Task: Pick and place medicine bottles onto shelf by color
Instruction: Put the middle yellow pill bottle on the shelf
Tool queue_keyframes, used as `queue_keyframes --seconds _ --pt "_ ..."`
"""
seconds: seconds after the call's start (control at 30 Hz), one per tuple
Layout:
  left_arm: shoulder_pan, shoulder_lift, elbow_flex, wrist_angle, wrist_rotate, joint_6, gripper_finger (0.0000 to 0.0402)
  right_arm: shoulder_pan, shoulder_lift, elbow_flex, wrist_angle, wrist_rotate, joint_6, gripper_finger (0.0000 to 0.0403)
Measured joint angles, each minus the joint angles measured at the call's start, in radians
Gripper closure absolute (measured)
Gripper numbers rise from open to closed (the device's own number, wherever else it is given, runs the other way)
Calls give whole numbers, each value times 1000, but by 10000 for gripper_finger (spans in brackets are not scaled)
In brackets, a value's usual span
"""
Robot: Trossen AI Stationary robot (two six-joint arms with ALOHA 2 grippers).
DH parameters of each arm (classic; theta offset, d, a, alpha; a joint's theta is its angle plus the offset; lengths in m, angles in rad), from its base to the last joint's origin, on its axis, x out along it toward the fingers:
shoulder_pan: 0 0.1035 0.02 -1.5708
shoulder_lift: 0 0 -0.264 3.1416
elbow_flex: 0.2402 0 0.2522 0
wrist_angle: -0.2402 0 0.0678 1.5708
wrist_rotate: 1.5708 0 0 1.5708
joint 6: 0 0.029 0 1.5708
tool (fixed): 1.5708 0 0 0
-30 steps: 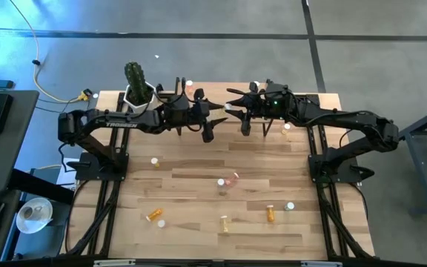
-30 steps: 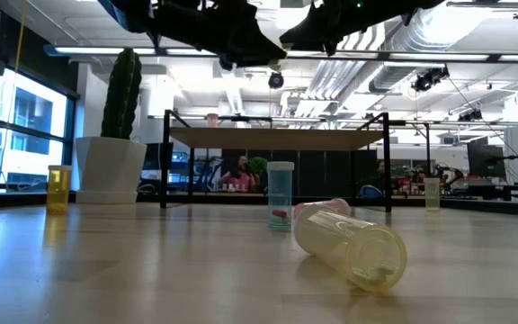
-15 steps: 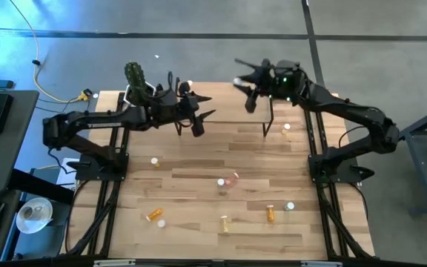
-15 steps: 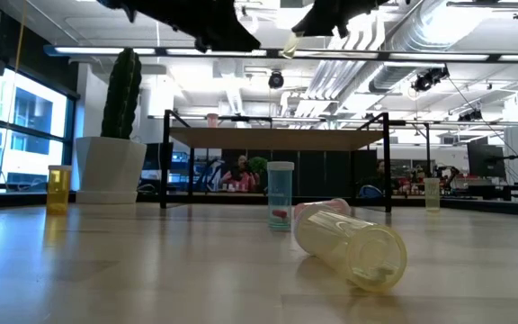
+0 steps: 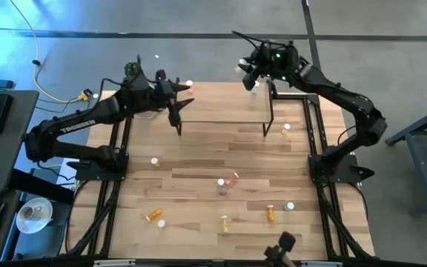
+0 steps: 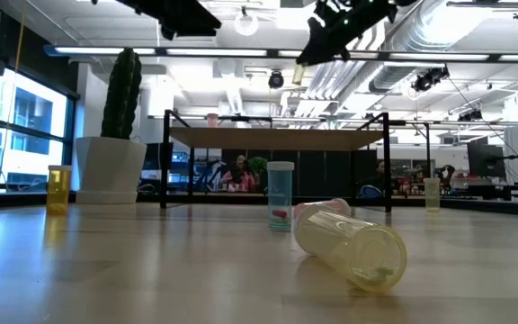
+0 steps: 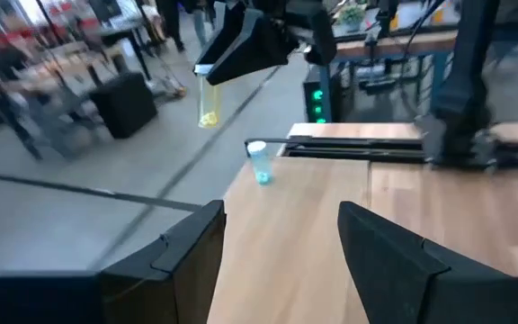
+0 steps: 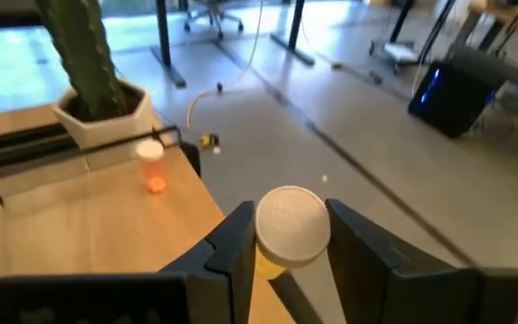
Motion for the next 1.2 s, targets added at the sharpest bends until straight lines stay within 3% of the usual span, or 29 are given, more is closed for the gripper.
queue_keyframes --seconds 0.17,0.37,0.57,1.2 --pt "93 -3 -27 0 214 -82 192 -2 57 20 -30 -67 0 297" --pt "137 -2 -161 162 321 -180 192 -2 112 20 -65 -61 3 297" --pt "154 -2 -234 259 322 -247 192 -4 147 20 -107 -53 4 297" --pt "124 -2 -237 266 322 -248 193 -4 221 20 -147 -45 5 297"
